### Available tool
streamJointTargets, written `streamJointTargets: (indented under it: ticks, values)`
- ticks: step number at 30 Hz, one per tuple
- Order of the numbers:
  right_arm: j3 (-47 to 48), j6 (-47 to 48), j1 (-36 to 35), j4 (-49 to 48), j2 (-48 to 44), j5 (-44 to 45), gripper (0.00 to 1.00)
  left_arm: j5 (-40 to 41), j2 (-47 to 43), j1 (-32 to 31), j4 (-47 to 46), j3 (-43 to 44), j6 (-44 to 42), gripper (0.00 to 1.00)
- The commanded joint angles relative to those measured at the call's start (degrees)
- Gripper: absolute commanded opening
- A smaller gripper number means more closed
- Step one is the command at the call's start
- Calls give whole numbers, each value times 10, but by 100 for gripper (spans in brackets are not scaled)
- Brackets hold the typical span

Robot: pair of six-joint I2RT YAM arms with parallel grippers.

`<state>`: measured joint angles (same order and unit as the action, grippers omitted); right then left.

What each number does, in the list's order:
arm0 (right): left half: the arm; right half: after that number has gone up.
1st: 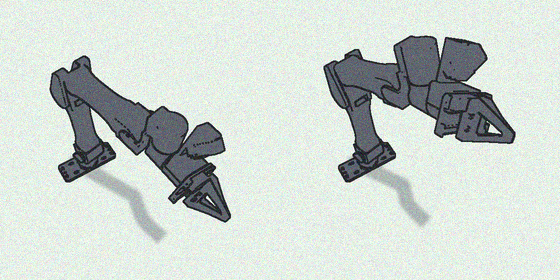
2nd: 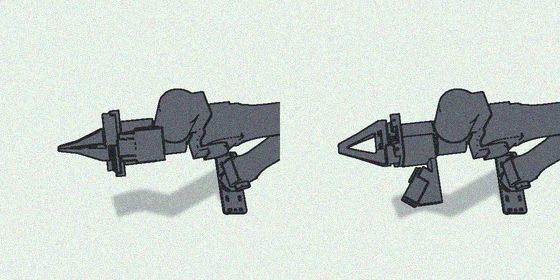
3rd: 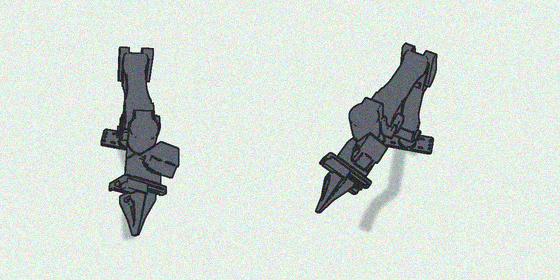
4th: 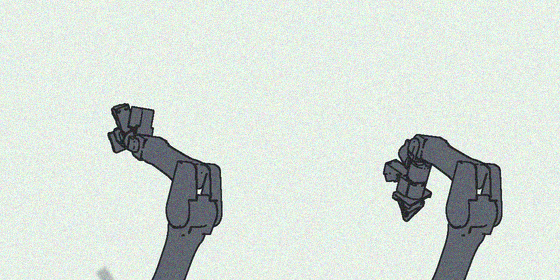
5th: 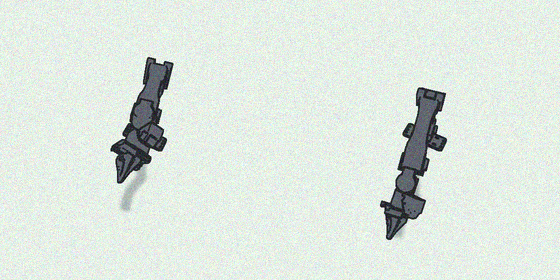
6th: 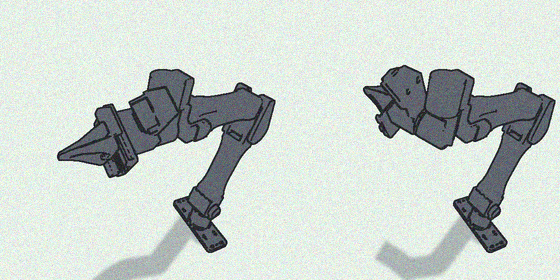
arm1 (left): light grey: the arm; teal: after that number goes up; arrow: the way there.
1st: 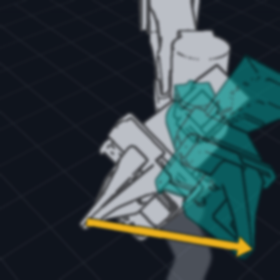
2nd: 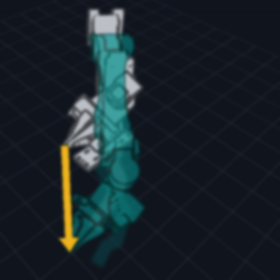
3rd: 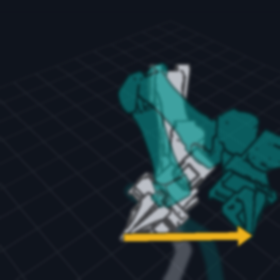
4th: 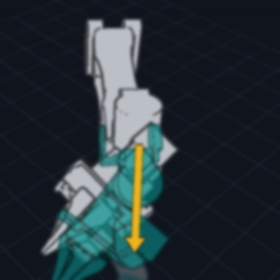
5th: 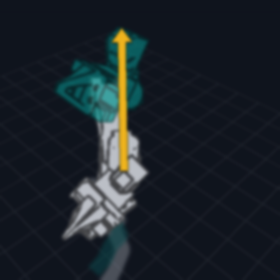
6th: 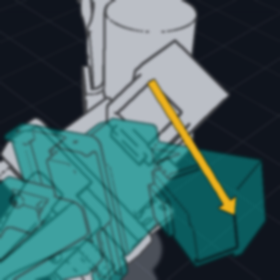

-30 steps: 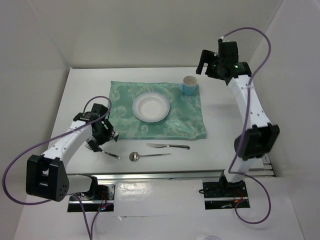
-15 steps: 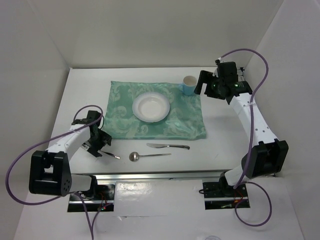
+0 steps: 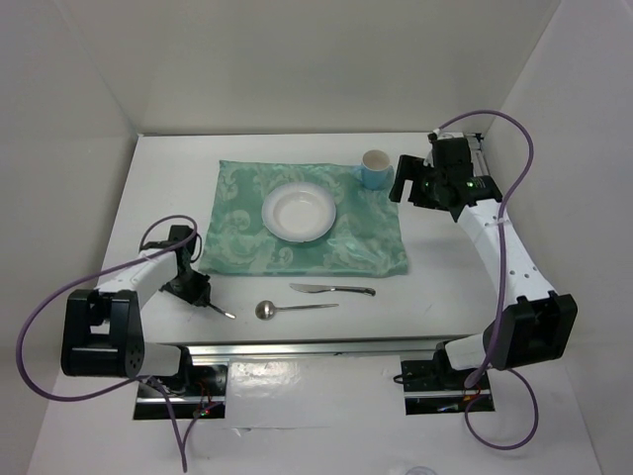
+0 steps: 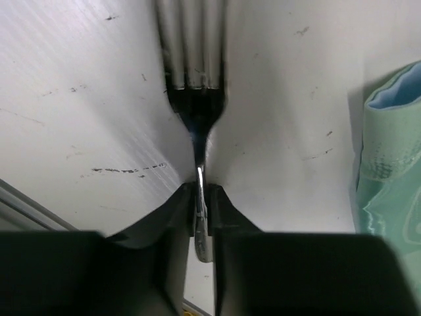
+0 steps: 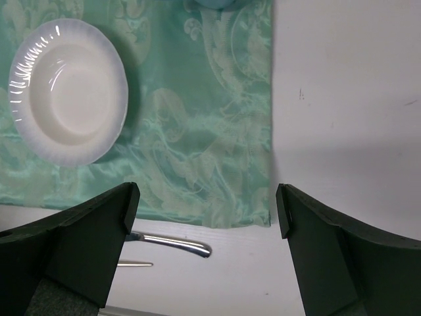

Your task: Set the dinner table for one person

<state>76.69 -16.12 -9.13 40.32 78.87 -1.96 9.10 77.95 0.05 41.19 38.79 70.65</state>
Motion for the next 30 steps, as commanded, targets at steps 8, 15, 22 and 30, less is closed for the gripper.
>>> streamJointTargets:
  ticks: [8,15,22,30]
  values:
    - [-6,14,9,-1,-27,16,98,78,-114,-4,72,67,-62,0]
    - [0,3,9,-1,-27,-1,98,96,-34,-80,49,232,-297,0]
    - [13,-2,9,18,-21,-2,98,101,218,-161,100,447,-429,0]
    - [0,-2,9,29,-39,8,98,75,373,-168,125,616,-478,0]
